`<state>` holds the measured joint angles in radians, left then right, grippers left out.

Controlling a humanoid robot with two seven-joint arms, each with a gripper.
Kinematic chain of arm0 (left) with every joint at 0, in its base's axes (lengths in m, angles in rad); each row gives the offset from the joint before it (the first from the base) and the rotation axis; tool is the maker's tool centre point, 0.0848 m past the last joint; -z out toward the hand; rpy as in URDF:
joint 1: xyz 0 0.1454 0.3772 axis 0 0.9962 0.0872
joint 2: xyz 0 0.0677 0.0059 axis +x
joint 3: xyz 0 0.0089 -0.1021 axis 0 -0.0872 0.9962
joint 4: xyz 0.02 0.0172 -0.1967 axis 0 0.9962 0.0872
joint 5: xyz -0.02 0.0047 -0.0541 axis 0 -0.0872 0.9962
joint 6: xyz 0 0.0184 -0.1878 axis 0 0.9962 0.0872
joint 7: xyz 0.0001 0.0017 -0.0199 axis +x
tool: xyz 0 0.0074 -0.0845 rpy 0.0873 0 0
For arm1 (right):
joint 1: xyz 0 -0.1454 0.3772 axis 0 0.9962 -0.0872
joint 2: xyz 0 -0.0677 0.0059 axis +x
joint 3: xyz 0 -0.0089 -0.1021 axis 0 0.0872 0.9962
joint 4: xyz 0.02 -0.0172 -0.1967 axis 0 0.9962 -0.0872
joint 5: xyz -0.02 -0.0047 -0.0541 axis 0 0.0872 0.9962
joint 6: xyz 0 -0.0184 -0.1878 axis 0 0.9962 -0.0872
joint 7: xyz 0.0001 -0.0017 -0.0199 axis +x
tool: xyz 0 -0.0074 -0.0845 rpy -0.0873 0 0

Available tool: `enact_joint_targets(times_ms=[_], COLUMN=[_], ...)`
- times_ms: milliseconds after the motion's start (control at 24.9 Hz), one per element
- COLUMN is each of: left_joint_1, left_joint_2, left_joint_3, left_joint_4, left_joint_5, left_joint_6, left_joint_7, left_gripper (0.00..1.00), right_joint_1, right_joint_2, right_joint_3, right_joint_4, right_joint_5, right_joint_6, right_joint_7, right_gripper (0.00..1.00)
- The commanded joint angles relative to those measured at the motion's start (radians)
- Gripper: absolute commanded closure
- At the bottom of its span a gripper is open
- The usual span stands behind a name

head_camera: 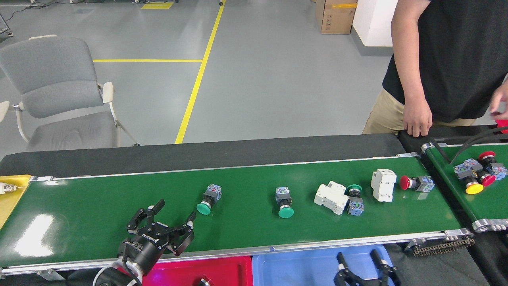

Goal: Pick switch part from conveyor to tray

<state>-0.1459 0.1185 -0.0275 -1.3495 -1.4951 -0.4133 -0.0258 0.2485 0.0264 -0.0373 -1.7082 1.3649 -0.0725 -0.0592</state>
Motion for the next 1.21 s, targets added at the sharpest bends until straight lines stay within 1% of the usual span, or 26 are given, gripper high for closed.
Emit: enact_joint_targets(times_ms=[0,80,121,201,281,442,643,723,844,924,965,1005,1045,1085,1125,1166], left_joint_1=[-0.032,-0.047,-0.052,-0.069,-0.092,-0.119,-0.123,-0.138,-0.182,-0.213,-0.23,-0.239,-0.245,-0.245,-0.245,-0.244], left_joint_2=[-0.002,-0.002,0.0,0.0,0.0,-0.002,0.0,-0.003,-0.005,-0.005,-0.005,-0.005,-0.005,-0.005,-0.003,-0.003], left_joint_3=[0.0,0.0,0.0,0.0,0.0,0.0,-0.028,-0.029,-0.031,-0.031,-0.031,-0.031,-0.031,-0.031,-0.031,-0.029], left_joint_4=[0.023,0.05,0.063,0.09,0.118,0.147,0.156,0.182,0.233,0.27,0.293,0.309,0.326,0.336,0.34,0.342], left_joint_5=[-0.001,-0.001,-0.001,-0.001,-0.001,-0.001,0.001,0.001,0.001,0.001,0.001,0.001,0.001,0.001,0.003,0.003], left_joint_6=[0.007,0.007,0.007,0.007,0.007,0.005,-0.042,-0.036,-0.009,0.034,0.065,0.082,0.094,0.093,0.091,0.091], left_joint_7=[0.003,0.003,0.003,0.003,0.003,0.003,0.003,0.003,0.003,0.003,0.004,0.004,0.004,0.004,0.004,0.004], left_gripper=[0.0,0.0,0.0,0.0,0.0,0.0,0.0,0.0,0.0,0.02,0.07,0.15,0.32,0.49,0.65,0.76], right_joint_1=[-0.064,-0.138,-0.176,-0.225,-0.25,-0.275,-0.311,-0.344,-0.416,-0.46,-0.479,-0.492,-0.505,-0.509,-0.509,-0.509], right_joint_2=[-0.005,-0.003,-0.002,0.0,0.0,0.007,0.017,0.033,0.066,0.082,0.087,0.082,0.075,0.061,0.044,0.035], right_joint_3=[0.02,0.074,0.094,0.129,0.165,0.174,0.175,0.178,0.203,0.221,0.24,0.261,0.286,0.304,0.317,0.32], right_joint_4=[0.012,0.064,0.098,0.151,0.185,0.229,0.275,0.315,0.41,0.466,0.484,0.493,0.503,0.51,0.512,0.51], right_joint_5=[0.026,0.085,0.1,0.106,0.106,0.106,0.106,0.106,0.106,0.106,0.106,0.106,0.106,0.105,0.102,0.095], right_joint_6=[0.03,0.033,0.039,0.043,0.043,0.046,0.046,0.046,0.048,0.091,0.128,0.143,0.152,0.152,0.151,0.149], right_joint_7=[0.016,0.055,0.064,0.07,0.076,0.079,0.078,0.078,0.076,0.071,0.07,0.07,0.071,0.073,0.076,0.076], right_gripper=[0.05,0.05,0.05,0.04,0.04,0.04,0.04,0.04,0.04,0.05,0.14,0.31,0.59,0.74,0.84,0.89])
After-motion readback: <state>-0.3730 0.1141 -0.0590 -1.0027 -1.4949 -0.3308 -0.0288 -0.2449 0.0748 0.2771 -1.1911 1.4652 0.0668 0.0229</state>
